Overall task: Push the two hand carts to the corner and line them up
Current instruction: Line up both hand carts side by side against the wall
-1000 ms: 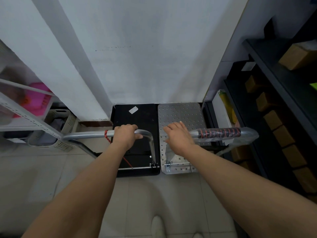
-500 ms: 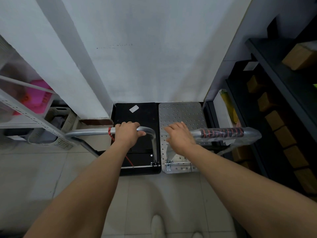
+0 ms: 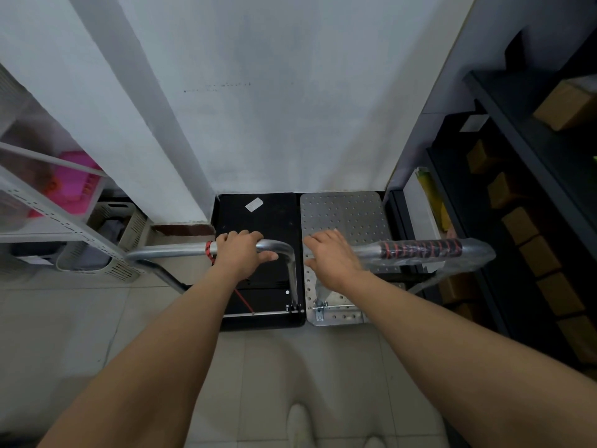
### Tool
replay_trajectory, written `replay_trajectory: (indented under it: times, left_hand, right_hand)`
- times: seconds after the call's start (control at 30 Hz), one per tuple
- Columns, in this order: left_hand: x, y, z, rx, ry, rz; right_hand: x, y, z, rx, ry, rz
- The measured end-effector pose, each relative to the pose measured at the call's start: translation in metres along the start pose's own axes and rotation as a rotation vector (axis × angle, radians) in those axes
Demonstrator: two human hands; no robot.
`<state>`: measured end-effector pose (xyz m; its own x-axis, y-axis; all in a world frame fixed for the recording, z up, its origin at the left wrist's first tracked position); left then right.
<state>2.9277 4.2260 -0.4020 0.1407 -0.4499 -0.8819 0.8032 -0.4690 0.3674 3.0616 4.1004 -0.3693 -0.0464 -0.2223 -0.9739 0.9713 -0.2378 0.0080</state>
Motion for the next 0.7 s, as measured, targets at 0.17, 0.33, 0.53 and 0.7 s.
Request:
replay_trajectory:
  times: [0.17,0.33,0.53,0.7]
  left_hand:
    - [-0.008,-0.007,0.002,0.045,-0.059,0.104]
    - [-0.014,-0.018,0.005,0.036,-0.033,0.05]
    - [-0.017,-0.029,0.012,0.034,0.001,0.062]
    - [-0.024,-0.027,0.019,0.059,0.052,0.15]
  right_hand:
    - [-0.001,-0.005,-0.001,-0.005,-0.013,-0.026]
    - [-0.003,-0.012,-0.003,-0.024,-0.013,-0.029]
    - [-0.004,-0.015,-0.002,-0.008,-0.025,-0.039]
    - [-0.01,-0.018,0.0,0.008,-0.013,-0.078]
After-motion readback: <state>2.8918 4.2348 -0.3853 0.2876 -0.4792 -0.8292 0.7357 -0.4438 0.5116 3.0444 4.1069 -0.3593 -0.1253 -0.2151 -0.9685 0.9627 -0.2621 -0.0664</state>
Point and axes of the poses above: each hand's wrist, its own z-axis away from the middle knuckle, its own x-axis out of the palm, y = z × x, the point moved 3 cm from there along -z, towards the middle knuckle, and after that the axes turned 14 degrees about z, right-handed, at the moved point
